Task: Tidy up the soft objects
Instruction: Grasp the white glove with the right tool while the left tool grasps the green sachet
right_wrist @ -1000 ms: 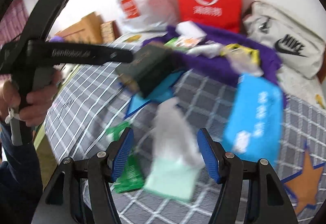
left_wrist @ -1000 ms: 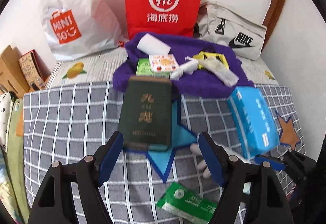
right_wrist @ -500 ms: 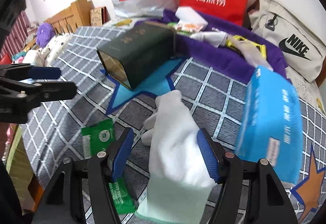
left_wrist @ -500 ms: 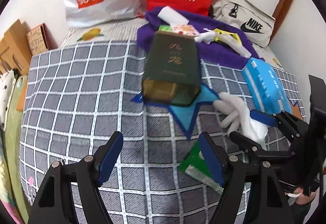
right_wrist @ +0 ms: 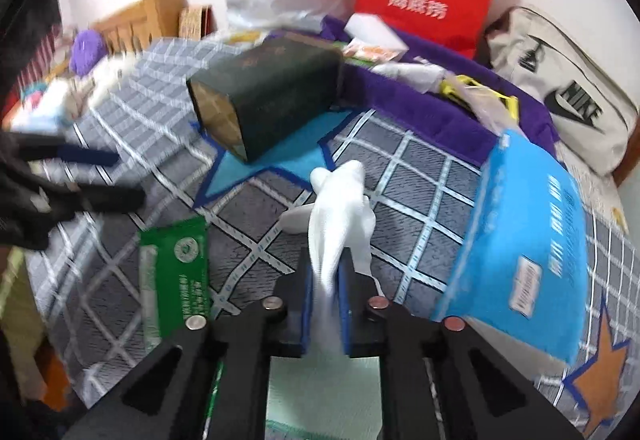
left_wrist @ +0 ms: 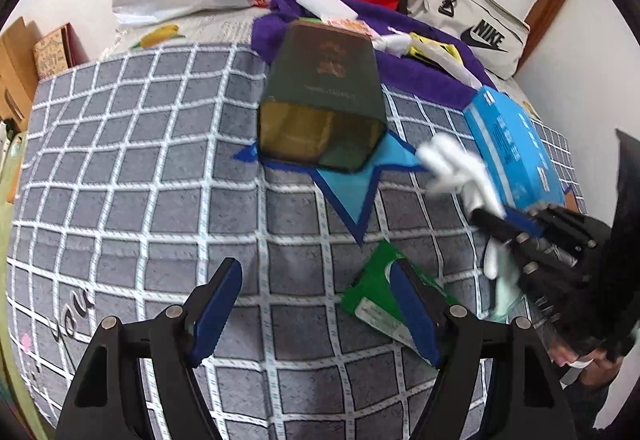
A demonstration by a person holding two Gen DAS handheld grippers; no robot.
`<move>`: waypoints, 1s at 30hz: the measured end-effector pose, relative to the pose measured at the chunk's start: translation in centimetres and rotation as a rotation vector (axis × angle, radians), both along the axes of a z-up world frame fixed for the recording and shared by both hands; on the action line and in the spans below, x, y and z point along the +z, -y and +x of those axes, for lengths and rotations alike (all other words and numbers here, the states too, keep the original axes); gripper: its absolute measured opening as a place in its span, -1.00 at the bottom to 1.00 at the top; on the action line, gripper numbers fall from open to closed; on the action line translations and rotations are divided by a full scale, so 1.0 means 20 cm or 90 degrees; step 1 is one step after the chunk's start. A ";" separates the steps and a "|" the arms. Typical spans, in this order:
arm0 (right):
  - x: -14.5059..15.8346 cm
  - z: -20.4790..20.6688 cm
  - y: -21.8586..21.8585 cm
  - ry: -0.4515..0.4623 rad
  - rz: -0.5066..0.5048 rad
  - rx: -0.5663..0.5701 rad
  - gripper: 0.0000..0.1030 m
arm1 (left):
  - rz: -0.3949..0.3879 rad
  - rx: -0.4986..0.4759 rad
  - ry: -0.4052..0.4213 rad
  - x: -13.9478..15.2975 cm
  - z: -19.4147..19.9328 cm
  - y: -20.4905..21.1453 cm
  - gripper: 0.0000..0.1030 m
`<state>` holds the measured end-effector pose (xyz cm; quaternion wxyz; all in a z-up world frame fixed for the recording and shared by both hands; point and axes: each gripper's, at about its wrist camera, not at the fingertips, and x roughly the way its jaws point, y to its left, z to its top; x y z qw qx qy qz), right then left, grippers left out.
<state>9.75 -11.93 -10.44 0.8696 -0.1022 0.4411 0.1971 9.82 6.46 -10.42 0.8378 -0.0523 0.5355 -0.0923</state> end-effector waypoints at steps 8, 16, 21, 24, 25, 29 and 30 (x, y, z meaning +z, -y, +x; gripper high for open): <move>0.16 -0.14 0.13 0.033 0.054 -0.027 -0.81 | -0.051 -0.015 -0.051 -0.06 -0.14 0.07 0.46; 0.21 -0.27 0.26 0.039 0.076 -0.056 -0.81 | 0.016 -0.049 -0.065 -0.12 -0.17 0.31 0.47; 0.21 -0.33 0.35 0.036 0.081 -0.078 -0.81 | 0.032 -0.070 -0.054 -0.12 -0.11 0.43 0.49; 0.20 -0.36 0.40 0.038 0.077 -0.102 -0.81 | 0.031 -0.084 -0.051 -0.12 -0.05 0.51 0.49; 0.20 -0.36 0.42 0.038 0.075 -0.108 -0.81 | 0.025 -0.087 -0.051 -0.11 -0.03 0.53 0.49; 0.20 -0.40 0.47 0.040 0.086 -0.131 -0.81 | 0.004 -0.110 -0.052 -0.11 0.05 0.64 0.49; 0.20 -0.40 0.48 0.040 0.086 -0.133 -0.81 | 0.015 -0.116 -0.050 -0.11 0.06 0.67 0.49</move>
